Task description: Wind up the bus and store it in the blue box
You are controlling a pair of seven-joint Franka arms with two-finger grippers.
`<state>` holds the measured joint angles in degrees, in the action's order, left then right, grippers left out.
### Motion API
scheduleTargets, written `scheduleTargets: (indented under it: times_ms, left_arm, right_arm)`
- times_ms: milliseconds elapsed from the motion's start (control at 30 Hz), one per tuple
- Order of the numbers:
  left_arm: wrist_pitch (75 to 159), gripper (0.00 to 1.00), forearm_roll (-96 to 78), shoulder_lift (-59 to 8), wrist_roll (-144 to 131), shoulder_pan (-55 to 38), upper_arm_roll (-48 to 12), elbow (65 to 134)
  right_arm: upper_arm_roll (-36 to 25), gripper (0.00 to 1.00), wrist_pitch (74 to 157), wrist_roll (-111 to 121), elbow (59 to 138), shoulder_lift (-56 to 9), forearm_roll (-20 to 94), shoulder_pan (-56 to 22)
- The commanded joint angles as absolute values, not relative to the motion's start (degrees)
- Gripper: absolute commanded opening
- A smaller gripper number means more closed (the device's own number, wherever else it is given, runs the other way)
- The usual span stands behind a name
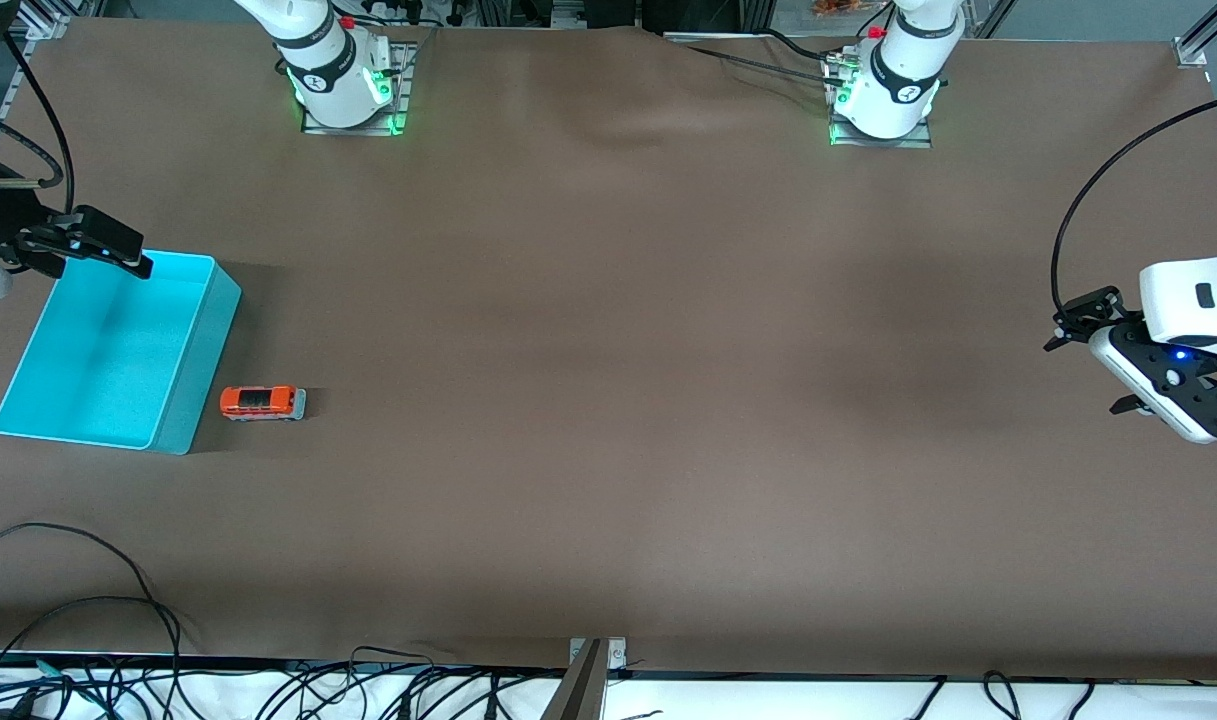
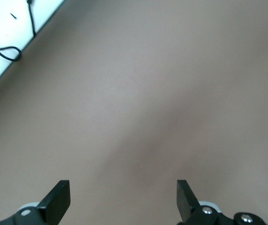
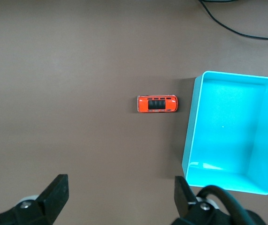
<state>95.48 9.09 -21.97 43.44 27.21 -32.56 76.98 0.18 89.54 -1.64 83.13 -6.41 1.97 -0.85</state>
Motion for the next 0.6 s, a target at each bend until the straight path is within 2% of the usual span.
scheduleTargets:
  times_ms: [0, 567]
  left_arm:
    - [93.8, 1.00, 10.3, -21.9, 37.2, 26.2, -33.0, 74.5]
    - [88.1, 1.00, 10.3, -21.9, 11.7, 25.3, -33.6, 72.4]
  right_arm:
    - [0.1, 1.00, 89.0, -2.0, 81.8, -6.9, 1.5, -0.8]
    - [0.1, 1.00, 88.4, -1.9, 82.9, -6.9, 1.1, -1.0]
